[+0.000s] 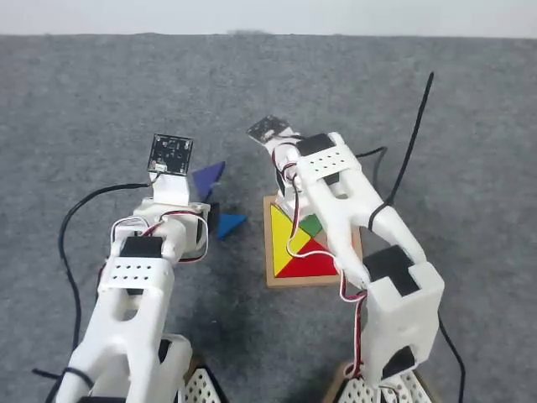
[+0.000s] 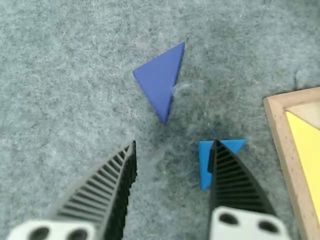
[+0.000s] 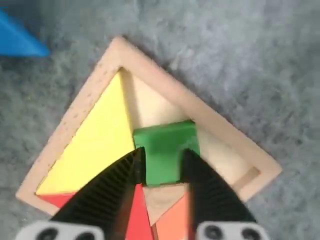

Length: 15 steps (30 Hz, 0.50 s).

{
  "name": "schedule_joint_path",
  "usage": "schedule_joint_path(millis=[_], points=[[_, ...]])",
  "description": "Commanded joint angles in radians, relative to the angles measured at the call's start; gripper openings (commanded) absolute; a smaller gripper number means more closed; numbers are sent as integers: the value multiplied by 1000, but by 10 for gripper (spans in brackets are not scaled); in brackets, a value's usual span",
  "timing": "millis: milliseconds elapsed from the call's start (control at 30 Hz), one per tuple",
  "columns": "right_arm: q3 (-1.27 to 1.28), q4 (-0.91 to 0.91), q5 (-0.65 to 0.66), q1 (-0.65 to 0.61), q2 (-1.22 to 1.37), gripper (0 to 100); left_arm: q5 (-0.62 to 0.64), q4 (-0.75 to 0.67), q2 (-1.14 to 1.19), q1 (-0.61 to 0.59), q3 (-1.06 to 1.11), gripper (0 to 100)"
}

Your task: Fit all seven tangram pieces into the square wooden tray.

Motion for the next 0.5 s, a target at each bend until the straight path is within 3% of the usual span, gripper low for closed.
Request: schedule_joint_path(millis=[0,467], points=[[-57,-41,-38,2,-18,75,-9,-26,-29,6,-8,223],[-6,-16,-38,45,51,69,-8,-25,-29,6,-8,223]])
